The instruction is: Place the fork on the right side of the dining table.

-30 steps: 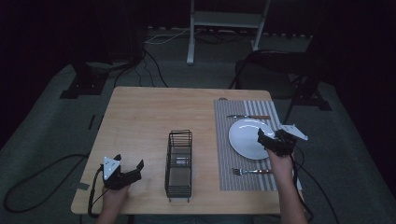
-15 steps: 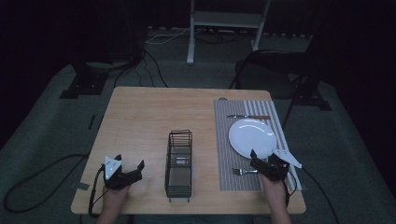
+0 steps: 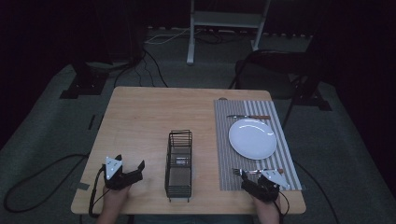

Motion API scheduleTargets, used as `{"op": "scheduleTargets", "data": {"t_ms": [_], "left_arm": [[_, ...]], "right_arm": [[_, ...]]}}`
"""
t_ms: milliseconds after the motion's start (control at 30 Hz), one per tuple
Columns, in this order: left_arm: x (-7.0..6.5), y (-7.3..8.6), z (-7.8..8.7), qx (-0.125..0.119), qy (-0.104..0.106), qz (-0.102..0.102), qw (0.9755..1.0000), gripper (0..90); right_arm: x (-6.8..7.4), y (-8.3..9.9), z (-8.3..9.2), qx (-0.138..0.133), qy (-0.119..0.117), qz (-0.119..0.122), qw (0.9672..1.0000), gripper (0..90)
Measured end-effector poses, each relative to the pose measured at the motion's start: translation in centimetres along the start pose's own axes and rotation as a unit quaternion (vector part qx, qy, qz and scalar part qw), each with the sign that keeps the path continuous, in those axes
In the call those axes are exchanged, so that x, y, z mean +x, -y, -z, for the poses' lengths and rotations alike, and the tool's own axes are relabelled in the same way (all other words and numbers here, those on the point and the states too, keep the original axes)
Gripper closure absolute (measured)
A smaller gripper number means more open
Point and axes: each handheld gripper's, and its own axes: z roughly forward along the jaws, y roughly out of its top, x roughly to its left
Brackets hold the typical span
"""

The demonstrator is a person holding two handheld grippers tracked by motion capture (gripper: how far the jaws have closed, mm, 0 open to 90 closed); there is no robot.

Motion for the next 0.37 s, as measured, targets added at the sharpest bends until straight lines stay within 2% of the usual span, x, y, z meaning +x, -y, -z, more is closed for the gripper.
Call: {"op": "scheduleTargets", "data": {"t_ms": [67, 200, 367], "left_arm": [[0.02, -0.01, -0.07, 0.001, 0.0, 0.002, 1.0, 2.7], [0.03, -0.01, -0.06, 0.001, 0.0, 0.001, 1.0, 2.7], [0.06, -0.01, -0.05, 0.001, 0.0, 0.002, 1.0, 2.7]], "right_arm": [[0.03, 0.49, 0.16, 0.001, 0.005, 0.003, 1.0, 10.7], [0.11, 0.95, 0.31, 0.003, 0.001, -0.007, 1.0, 10.7], [0.19, 1.17, 0.26, 0.005, 0.0, -0.003, 1.0, 10.7]]}}
